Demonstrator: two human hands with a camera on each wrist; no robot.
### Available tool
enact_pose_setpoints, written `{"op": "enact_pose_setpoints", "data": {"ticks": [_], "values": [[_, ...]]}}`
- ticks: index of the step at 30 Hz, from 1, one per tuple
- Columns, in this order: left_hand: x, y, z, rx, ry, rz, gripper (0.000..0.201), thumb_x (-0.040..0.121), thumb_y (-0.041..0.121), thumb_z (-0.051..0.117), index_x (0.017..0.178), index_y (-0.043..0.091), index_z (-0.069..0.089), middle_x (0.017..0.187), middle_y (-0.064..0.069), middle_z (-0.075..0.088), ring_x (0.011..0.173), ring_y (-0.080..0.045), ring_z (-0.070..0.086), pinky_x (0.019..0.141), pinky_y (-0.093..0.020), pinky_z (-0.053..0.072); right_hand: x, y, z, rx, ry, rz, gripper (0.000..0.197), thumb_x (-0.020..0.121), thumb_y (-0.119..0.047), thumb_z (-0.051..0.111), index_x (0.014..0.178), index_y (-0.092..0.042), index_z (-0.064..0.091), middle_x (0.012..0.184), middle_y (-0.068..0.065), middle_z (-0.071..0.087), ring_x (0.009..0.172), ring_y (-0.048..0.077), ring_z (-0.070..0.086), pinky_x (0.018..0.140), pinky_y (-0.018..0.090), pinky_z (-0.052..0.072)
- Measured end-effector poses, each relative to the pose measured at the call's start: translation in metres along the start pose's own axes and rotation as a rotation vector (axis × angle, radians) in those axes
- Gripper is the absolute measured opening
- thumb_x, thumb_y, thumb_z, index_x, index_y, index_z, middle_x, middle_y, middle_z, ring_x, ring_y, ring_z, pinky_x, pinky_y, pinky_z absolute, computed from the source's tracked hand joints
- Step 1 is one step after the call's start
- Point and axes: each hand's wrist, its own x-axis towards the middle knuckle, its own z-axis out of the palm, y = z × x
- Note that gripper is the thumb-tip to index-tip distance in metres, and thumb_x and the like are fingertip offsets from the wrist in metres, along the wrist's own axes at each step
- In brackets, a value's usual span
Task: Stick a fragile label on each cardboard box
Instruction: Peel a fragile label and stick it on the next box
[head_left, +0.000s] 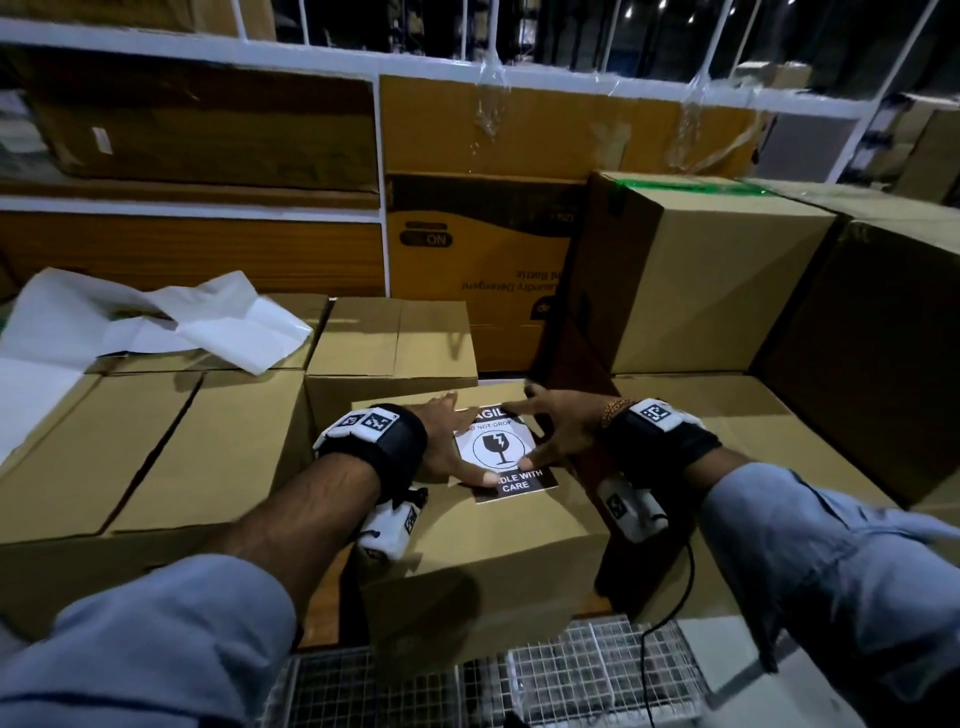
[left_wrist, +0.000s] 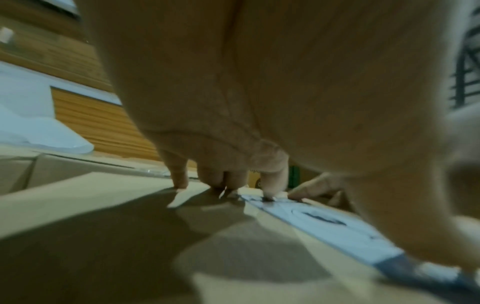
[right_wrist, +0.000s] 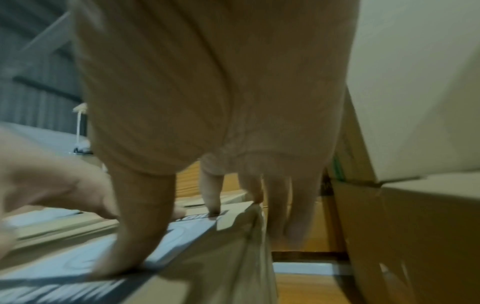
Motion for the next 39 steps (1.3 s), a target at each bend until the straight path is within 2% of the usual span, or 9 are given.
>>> {"op": "enact_pose_setpoints", "data": {"ticks": [3, 9, 14, 17, 23, 28, 31, 33, 39], "values": [[0.002, 0.004, 0.0, 0.025, 0.001, -0.038, 0.13, 0.075, 0.077, 0.071, 0.165, 0.016, 0.0, 0.172, -0.008, -0.007, 0.158, -0.027, 0.004, 0.125, -0.042, 0.016, 0.003, 0.005, -0.004, -0.014, -0.102, 0.044, 0.126, 0.07, -0.049, 0.093, 0.164, -0.043, 0.009, 0.172, 0.002, 0.019, 0.155, 0.032, 0.024, 0.124, 0.053, 0.026], [-0.005, 0.007, 0.001, 0.002, -0.013, -0.056, 0.139, 0.071, 0.07, 0.08, 0.164, 0.014, -0.008, 0.171, -0.006, -0.013, 0.159, -0.025, -0.004, 0.126, -0.042, 0.01, 0.003, -0.001, -0.005, 0.032, -0.02, 0.037, 0.129, 0.063, -0.049, 0.096, 0.165, -0.032, 0.019, 0.168, 0.003, 0.026, 0.151, 0.031, 0.032, 0.122, 0.049, 0.032], [0.002, 0.004, -0.001, -0.072, 0.02, -0.021, 0.131, 0.065, 0.077, 0.08, 0.165, 0.028, 0.01, 0.172, -0.007, 0.0, 0.156, -0.031, 0.019, 0.123, -0.044, 0.026, 0.004, 0.002, -0.003, -0.063, -0.056, 0.037, 0.132, 0.064, -0.06, 0.091, 0.165, -0.036, 0.01, 0.174, 0.0, 0.005, 0.157, 0.033, 0.017, 0.125, 0.056, 0.025], [0.001, 0.007, 0.0, -0.074, 0.034, -0.031, 0.123, 0.065, 0.075, 0.081, 0.162, 0.03, 0.022, 0.172, -0.006, 0.008, 0.15, -0.032, 0.031, 0.119, -0.043, 0.034, 0.0, 0.0, -0.009, -0.081, -0.09, 0.048, 0.133, 0.062, -0.053, 0.095, 0.165, -0.034, 0.013, 0.173, 0.0, 0.013, 0.156, 0.032, 0.022, 0.123, 0.053, 0.027], [-0.005, 0.012, 0.002, -0.035, 0.031, -0.089, 0.132, 0.065, 0.07, 0.084, 0.163, 0.02, 0.012, 0.171, -0.008, 0.008, 0.155, -0.029, 0.018, 0.122, -0.041, 0.025, -0.002, -0.005, -0.011, -0.096, -0.074, 0.036, 0.125, 0.066, -0.042, 0.096, 0.165, -0.029, 0.019, 0.17, 0.002, 0.024, 0.153, 0.03, 0.029, 0.119, 0.047, 0.032], [-0.003, 0.005, 0.003, 0.013, 0.024, -0.128, 0.149, 0.046, 0.08, 0.086, 0.161, 0.019, 0.014, 0.167, -0.005, 0.023, 0.147, -0.029, 0.034, 0.117, -0.044, 0.035, -0.008, -0.001, -0.012, -0.066, -0.075, 0.016, 0.12, 0.077, -0.05, 0.087, 0.166, -0.031, 0.009, 0.174, 0.001, 0.006, 0.157, 0.031, 0.017, 0.123, 0.05, 0.024], [-0.004, 0.005, 0.001, -0.014, -0.005, -0.069, 0.143, 0.057, 0.078, 0.083, 0.164, 0.033, -0.002, 0.172, -0.006, 0.003, 0.156, -0.033, 0.015, 0.122, -0.053, 0.024, -0.01, 0.0, -0.008, 0.004, -0.016, -0.018, 0.091, 0.092, -0.055, 0.07, 0.165, -0.036, 0.018, 0.17, 0.007, 0.024, 0.15, 0.033, 0.032, 0.117, 0.048, 0.033], [-0.004, 0.007, 0.001, -0.008, -0.014, -0.038, 0.127, 0.072, 0.08, 0.071, 0.162, 0.039, -0.009, 0.172, -0.011, -0.007, 0.158, -0.035, 0.005, 0.123, -0.054, 0.019, -0.008, 0.001, -0.003, -0.001, 0.002, -0.026, 0.085, 0.094, -0.053, 0.069, 0.163, -0.038, 0.023, 0.171, 0.008, 0.021, 0.15, 0.035, 0.031, 0.116, 0.049, 0.033], [0.001, 0.005, 0.006, 0.047, -0.007, -0.071, 0.131, 0.075, 0.081, 0.066, 0.164, 0.017, -0.005, 0.171, -0.012, -0.009, 0.158, -0.031, 0.0, 0.125, -0.048, 0.014, 0.001, 0.004, -0.009, -0.072, -0.067, 0.039, 0.124, 0.071, -0.05, 0.091, 0.166, -0.03, 0.013, 0.174, 0.001, 0.008, 0.157, 0.031, 0.018, 0.123, 0.049, 0.024]]}}
